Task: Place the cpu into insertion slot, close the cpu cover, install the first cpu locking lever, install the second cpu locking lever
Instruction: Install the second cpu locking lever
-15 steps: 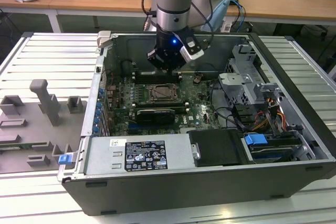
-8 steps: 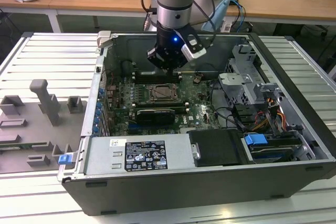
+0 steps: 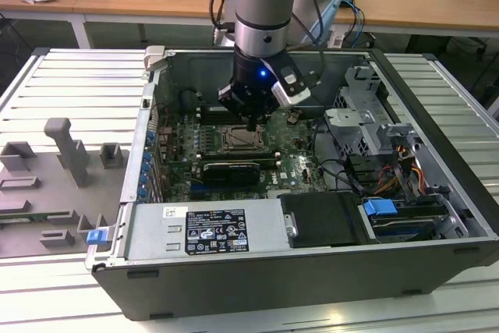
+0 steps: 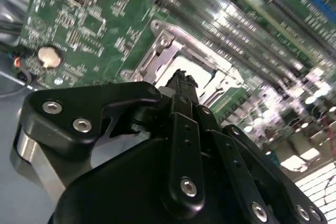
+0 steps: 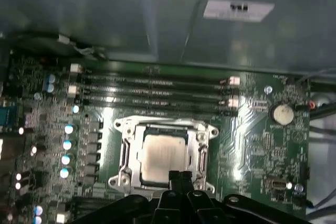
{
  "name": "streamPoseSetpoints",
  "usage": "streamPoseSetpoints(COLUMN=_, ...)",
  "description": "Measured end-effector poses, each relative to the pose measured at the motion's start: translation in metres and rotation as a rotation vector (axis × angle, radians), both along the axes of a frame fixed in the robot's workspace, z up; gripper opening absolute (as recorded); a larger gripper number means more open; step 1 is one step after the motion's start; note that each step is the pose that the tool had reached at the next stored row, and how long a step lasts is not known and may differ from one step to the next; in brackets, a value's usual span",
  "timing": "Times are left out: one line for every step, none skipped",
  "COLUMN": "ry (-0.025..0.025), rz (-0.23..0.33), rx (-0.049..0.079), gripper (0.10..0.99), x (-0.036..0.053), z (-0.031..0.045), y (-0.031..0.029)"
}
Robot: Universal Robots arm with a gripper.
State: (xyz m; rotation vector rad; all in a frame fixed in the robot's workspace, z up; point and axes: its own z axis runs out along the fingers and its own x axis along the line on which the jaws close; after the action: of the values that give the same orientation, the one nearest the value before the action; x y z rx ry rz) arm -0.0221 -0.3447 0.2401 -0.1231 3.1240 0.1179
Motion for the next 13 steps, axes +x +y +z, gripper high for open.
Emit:
streamPoseSetpoints(ry=-0.0001, rz=0.0, rx=0.0, gripper=0.106, x=0.0, z=-0.0005, y=-0.0055)
streamPoseSetpoints(ry=0.0, rz=0.0, rx=0.0, gripper=0.106, x=0.0, z=-0.0008, y=-0.0088)
streamPoseSetpoints(ry=0.0, rz=0.0, rx=0.0, gripper=0.106, x=0.0, z=-0.0012, y=-0.0121)
streamPoseSetpoints(ry=0.0, rz=0.0, rx=0.001, gripper=0.106, x=0.0, z=-0.0016, y=-0.0186)
streamPoseSetpoints(ry=-0.0001, rz=0.0, rx=0.004, gripper=0.106, x=-0.0001, z=-0.0018, y=-0.0234)
streamPoseSetpoints(ry=0.0, rz=0.0, rx=0.007, gripper=0.106, x=-0.0007, z=-0.0019, y=-0.026)
streamPoseSetpoints(ry=0.0, rz=0.001, rx=0.011, gripper=0.106, x=-0.0043, z=-0.002, y=-0.0278)
streamPoseSetpoints(ry=0.0, rz=0.002, rx=0.015, gripper=0.106, x=-0.0107, z=-0.0022, y=-0.0287)
streamPoseSetpoints(ry=0.0, rz=0.003, rx=0.017, gripper=0.106, x=-0.0167, z=-0.0024, y=-0.0294)
streamPoseSetpoints(ry=-0.0001, rz=0.003, rx=0.017, gripper=0.106, x=-0.0198, z=-0.0027, y=-0.0296)
streamPoseSetpoints(ry=-0.0001, rz=0.004, rx=0.018, gripper=0.106, x=-0.0227, z=-0.0032, y=-0.0297)
streamPoseSetpoints(ry=0.0, rz=0.005, rx=0.018, gripper=0.106, x=-0.0289, z=-0.005, y=-0.0298)
streamPoseSetpoints(ry=0.0, rz=0.006, rx=0.019, gripper=0.106, x=-0.0316, z=-0.0065, y=-0.0299)
